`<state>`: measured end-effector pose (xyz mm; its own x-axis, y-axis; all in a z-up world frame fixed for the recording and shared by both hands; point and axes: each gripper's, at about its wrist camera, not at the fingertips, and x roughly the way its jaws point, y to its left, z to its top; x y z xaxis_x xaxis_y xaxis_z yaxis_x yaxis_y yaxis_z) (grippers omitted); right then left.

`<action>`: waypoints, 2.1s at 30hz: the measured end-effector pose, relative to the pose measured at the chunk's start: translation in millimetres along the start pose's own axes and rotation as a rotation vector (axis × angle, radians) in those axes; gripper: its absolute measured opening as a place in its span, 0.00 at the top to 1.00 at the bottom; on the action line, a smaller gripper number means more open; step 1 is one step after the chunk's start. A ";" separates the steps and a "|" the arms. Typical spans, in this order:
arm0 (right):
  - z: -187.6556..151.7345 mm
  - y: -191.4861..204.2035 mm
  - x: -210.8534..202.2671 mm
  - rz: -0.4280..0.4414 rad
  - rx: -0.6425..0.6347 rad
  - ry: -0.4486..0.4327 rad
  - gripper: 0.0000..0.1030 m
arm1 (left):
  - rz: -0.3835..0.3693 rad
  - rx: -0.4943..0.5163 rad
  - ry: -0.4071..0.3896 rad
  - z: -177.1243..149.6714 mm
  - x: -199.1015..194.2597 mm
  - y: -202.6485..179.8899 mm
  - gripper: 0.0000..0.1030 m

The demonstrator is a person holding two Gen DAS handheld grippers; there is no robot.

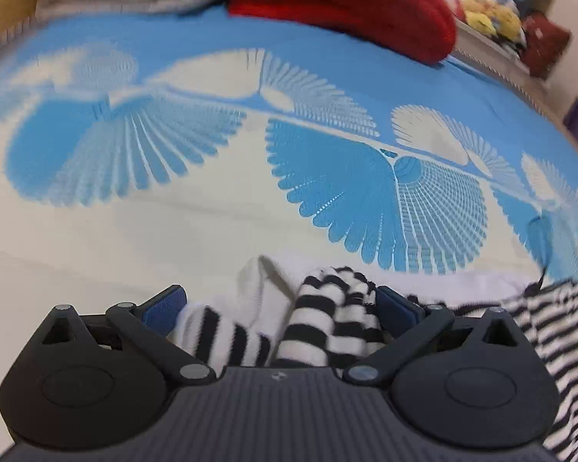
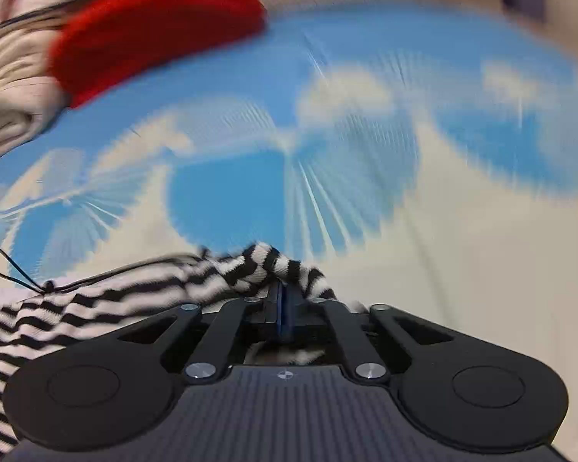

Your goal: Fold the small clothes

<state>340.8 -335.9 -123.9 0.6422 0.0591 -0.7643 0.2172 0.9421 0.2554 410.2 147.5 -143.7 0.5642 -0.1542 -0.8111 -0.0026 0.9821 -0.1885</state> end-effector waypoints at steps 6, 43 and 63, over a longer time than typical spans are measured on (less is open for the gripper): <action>7.7 5.1 -8.6 0.019 0.031 0.005 0.99 | 0.010 -0.004 -0.026 5.6 -19.4 -1.4 0.00; -223.7 45.8 -256.5 0.021 -0.257 -0.325 0.25 | 0.208 0.219 -0.205 -246.6 -222.7 -66.8 0.00; -199.5 -50.9 -225.7 0.119 0.418 -0.130 0.25 | 0.291 0.160 -0.205 -230.6 -213.7 -46.9 0.00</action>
<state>38.2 -331.3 -82.5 0.7617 0.0917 -0.6414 0.3973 0.7159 0.5742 99.4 109.4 -89.2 0.7125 0.1426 -0.6870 -0.0672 0.9885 0.1356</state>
